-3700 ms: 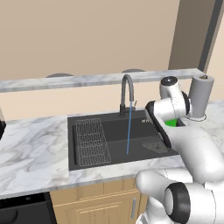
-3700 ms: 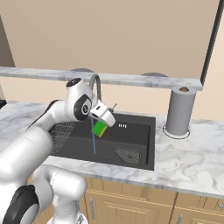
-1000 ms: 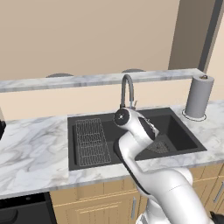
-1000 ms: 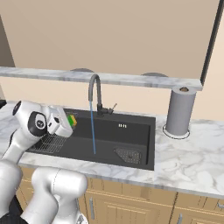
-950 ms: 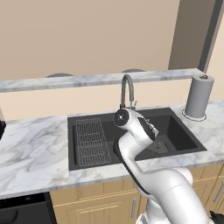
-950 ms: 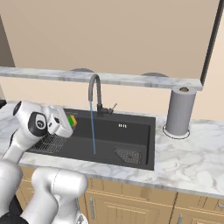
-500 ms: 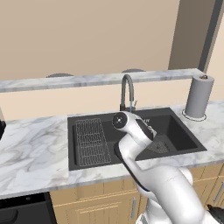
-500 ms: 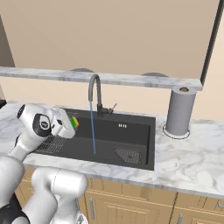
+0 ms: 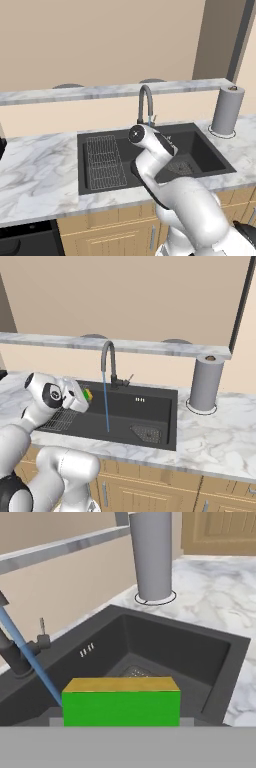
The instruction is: Soak the sponge with water for a few seconds and then drop it inside the sink.
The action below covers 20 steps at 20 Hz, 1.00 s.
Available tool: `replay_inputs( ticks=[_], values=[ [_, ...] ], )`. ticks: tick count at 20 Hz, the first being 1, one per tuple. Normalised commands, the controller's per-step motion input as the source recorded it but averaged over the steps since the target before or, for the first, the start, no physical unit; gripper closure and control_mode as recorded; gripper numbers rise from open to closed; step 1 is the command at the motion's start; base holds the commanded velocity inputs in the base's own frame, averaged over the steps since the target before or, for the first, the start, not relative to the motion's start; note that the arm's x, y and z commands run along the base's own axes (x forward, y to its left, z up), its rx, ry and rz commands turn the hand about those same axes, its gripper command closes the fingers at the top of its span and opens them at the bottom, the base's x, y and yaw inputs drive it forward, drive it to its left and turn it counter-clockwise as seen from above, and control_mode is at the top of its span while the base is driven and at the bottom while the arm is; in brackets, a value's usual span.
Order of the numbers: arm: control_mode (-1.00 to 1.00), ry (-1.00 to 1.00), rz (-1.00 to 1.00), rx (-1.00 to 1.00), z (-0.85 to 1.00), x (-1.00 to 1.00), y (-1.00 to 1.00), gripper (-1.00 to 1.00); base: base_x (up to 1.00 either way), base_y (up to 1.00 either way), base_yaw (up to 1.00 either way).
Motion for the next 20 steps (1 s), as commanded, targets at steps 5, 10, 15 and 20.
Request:
replay_inputs(
  ticks=[5, 10, 15, 20],
  values=[
    [-1.00, 0.06, -0.04, 0.00, 0.00, 0.22, 0.00, 1.00, 0.00, 0.00, 0.00],
    [-1.00, 0.00, -0.05, -0.02, -0.09, 0.18, 0.00, 1.00, 0.00, 0.00, 0.00],
    [-1.00, 0.00, -0.05, -0.06, -0.16, 0.18, 0.01, 1.00, 0.00, 0.00, 0.00],
    [-1.00, 0.00, -0.04, -0.02, -0.06, 0.24, 0.00, 1.00, 0.00, 0.00, 0.00]
  ],
)
